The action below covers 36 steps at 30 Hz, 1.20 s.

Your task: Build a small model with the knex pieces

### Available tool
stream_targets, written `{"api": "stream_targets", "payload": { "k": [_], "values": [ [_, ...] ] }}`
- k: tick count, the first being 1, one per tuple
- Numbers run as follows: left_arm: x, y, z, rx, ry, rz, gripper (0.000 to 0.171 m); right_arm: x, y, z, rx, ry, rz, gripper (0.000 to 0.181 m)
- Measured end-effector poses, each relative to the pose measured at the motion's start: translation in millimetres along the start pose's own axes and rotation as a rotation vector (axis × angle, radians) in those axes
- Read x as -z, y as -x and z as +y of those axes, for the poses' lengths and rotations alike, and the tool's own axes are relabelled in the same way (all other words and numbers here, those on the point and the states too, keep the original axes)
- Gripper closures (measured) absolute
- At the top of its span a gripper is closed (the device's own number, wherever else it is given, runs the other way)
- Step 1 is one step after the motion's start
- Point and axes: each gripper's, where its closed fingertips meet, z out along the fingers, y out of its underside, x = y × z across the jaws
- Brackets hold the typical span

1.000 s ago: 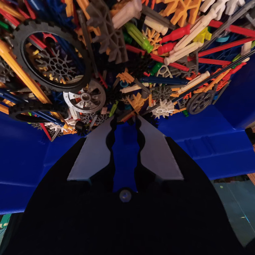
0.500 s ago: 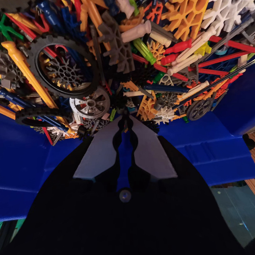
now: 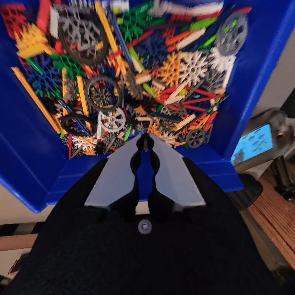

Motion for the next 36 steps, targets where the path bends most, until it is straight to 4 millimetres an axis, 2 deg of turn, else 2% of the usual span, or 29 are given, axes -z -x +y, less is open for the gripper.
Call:
{"api": "stream_targets", "payload": {
  "k": [6, 11, 14, 18, 24, 30, 32, 36],
  "values": [
    [32, -42, -49, -0.037, -0.112, -0.029, 0.17, 4, 4, -9, 0.009, -0.022, -0.005, 0.134],
    [60, -75, -111, -0.009, -0.279, -0.034, 0.17, 8, 8, -18, 0.024, -0.044, -0.008, 0.134],
    [57, -105, -150, -0.031, -0.323, -0.014, 0.17, 13, 6, -21, 0.029, -0.052, 0.001, 0.134],
    [31, -147, -191, -0.085, -0.316, 0.063, 0.17, 17, 2, -22, 0.016, -0.068, 0.004, 0.134],
    [-12, -175, -212, -0.094, -0.25, 0.129, 0.17, 18, 1, -21, 0.0, -0.077, -0.005, 0.134],
    [-56, -180, -212, -0.069, -0.202, 0.164, 0.17, 19, 0, -21, -0.004, -0.08, -0.006, 0.134],
    [-63, -179, -211, -0.04, -0.194, 0.157, 0.17, 20, 0, -22, -0.007, -0.086, -0.008, 0.134],
    [-62, -179, -211, -0.034, -0.186, 0.111, 0.165, 21, -2, -22, -0.019, -0.094, -0.012, 0.134]
  ]
}}
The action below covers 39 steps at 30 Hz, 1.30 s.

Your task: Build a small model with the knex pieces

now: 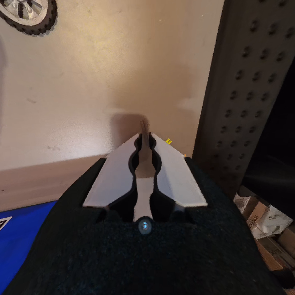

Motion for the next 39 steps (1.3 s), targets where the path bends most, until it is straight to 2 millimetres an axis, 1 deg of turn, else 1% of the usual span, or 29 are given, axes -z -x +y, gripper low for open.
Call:
{"api": "stream_targets", "payload": {
  "k": [2, 4, 6, 7, 8, 9, 10, 11, 12, 14, 16, 18, 20, 21, 23, 25, 26, 27, 29, 30, 31, 33, 34, 35, 37, 39],
  "values": [
    [11, -2, -6, 0.02, -0.048, 0.01, 0.16, 1, -1, 0, -0.006, -0.006, -0.002, 0.134],
    [29, -4, -11, 0.031, -0.087, 0.02, 0.157, 2, -1, -2, -0.009, -0.013, -0.002, 0.134],
    [47, -7, -7, 0.023, -0.063, 0.04, 0.155, 3, -1, -5, -0.008, -0.021, -0.002, 0.134],
    [56, -6, -4, 0.021, -0.047, 0.034, 0.154, 4, 0, -6, -0.006, -0.024, -0.002, 0.134],
    [66, 1, -3, 0.022, -0.049, -0.001, 0.154, 5, 0, -7, -0.005, -0.028, -0.002, 0.134],
    [77, 4, -3, 0.027, -0.052, -0.022, 0.154, 6, 1, -9, -0.004, -0.033, -0.003, 0.134],
    [88, 4, 0, 0.033, -0.053, -0.024, 0.154, 7, 1, -10, -0.003, -0.038, -0.003, 0.134],
    [100, 10, 1, 0.047, -0.069, -0.072, 0.153, 8, 1, -12, -0.002, -0.042, -0.003, 0.134],
    [115, 20, 3, 0.072, -0.097, -0.153, 0.152, 9, 2, -13, -0.002, -0.047, -0.003, 0.134],
    [144, 24, 6, 0.124, -0.201, -0.248, 0.149, 11, 2, -15, -0.004, -0.055, -0.004, 0.134],
    [175, 29, 17, 0.195, -0.352, -0.397, 0.145, 11, 2, -15, -0.006, -0.057, -0.007, 0.134],
    [193, 19, 39, 0.253, -0.505, -0.5, 0.139, 9, 3, -14, -0.008, -0.055, -0.011, 0.134],
    [210, 9, 61, 0.298, -0.67, -0.646, 0.136, 7, 4, -12, -0.011, -0.052, -0.016, 0.134],
    [213, -1, 72, 0.316, -0.734, -0.688, 0.132, 5, 4, -11, -0.015, -0.049, -0.02, 0.134],
    [211, -19, 93, 0.335, -0.82, -0.773, 0.127, 1, 6, -7, -0.016, -0.034, -0.026, 0.134],
    [193, -35, 111, 0.335, -0.842, -0.835, 0.117, -3, 6, -2, -0.011, -0.014, -0.025, 0.134],
    [183, -39, 121, 0.36, -0.848, -0.879, 0.111, -5, 7, 0, -0.01, -0.007, -0.025, 0.134],
    [168, -44, 130, 0.382, -0.843, -0.898, 0.1, -6, 7, 2, -0.009, 0.0, -0.024, 0.134],
    [139, -49, 149, 0.456, -0.832, -0.907, 0.084, -8, 6, 5, -0.009, 0.013, -0.021, 0.134],
    [127, -52, 154, 0.468, -0.847, -0.908, 0.076, -9, 6, 7, -0.011, 0.016, -0.02, 0.134],
    [118, -56, 155, 0.463, -0.876, -0.906, 0.072, -10, 5, 8, -0.014, 0.019, -0.022, 0.134],
    [107, -52, 166, 0.504, -0.906, -0.94, 0.06, -13, 5, 13, -0.016, 0.036, -0.022, 0.134],
    [103, -48, 174, 0.522, -0.895, -0.969, 0.053, -15, 5, 17, -0.016, 0.047, -0.021, 0.134],
    [100, -44, 181, 0.54, -0.888, -0.991, 0.049, -17, 5, 20, -0.016, 0.058, -0.021, 0.134],
    [91, -38, 190, 0.592, -0.896, -0.971, 0.036, -20, 4, 26, -0.021, 0.075, -0.022, 0.134],
    [80, -32, 195, 0.626, -0.894, -0.941, 0.031, -23, 4, 31, -0.026, 0.089, -0.024, 0.134]
  ]
}}
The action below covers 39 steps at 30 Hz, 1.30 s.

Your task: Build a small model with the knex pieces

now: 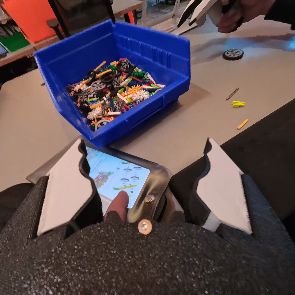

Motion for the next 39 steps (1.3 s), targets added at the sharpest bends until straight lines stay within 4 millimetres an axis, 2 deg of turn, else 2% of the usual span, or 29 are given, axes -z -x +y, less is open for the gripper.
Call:
{"api": "stream_targets", "payload": {
  "k": [2, 8, 15, 24, 30, 39],
  "values": [
    [-6, 3, 14, 0.003, 0.057, -0.017, 0.028, -2, -2, 5, -0.005, 0.013, 0.002, 0.134],
    [-3, 4, 13, -0.086, 0.037, -0.068, 0.03, -7, -8, 18, -0.023, 0.047, 0.01, 0.134],
    [-3, 2, 15, -0.104, 0.03, -0.064, 0.032, -16, -9, 32, -0.032, 0.097, 0.007, 0.134],
    [-6, -3, 18, -0.136, 0.045, -0.048, 0.033, -20, -7, 37, -0.014, 0.134, 0.017, 0.134],
    [1, -3, 10, -0.193, -0.025, -0.107, 0.038, -22, -7, 39, -0.014, 0.146, 0.02, 0.134],
    [-2, -3, 14, -0.17, 0.004, -0.088, 0.042, -24, -6, 43, -0.003, 0.174, 0.022, 0.134]
  ]
}}
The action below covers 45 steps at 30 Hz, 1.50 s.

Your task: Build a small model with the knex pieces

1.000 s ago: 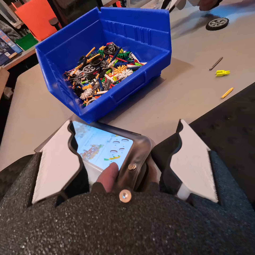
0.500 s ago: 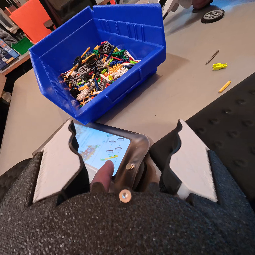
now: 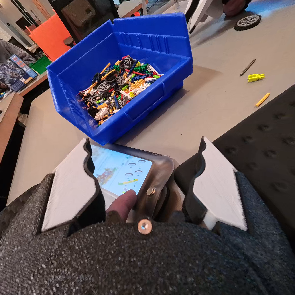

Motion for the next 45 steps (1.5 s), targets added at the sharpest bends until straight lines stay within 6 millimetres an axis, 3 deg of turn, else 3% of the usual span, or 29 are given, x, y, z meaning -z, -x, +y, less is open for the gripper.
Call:
{"api": "stream_targets", "payload": {
  "k": [45],
  "values": [
    [-0.2, -1.1, 0.7, -0.012, 0.002, 0.0, 0.044, -1.4, 2.9, 3.3, 0.01, 0.025, -0.005, 0.133]
  ]
}}
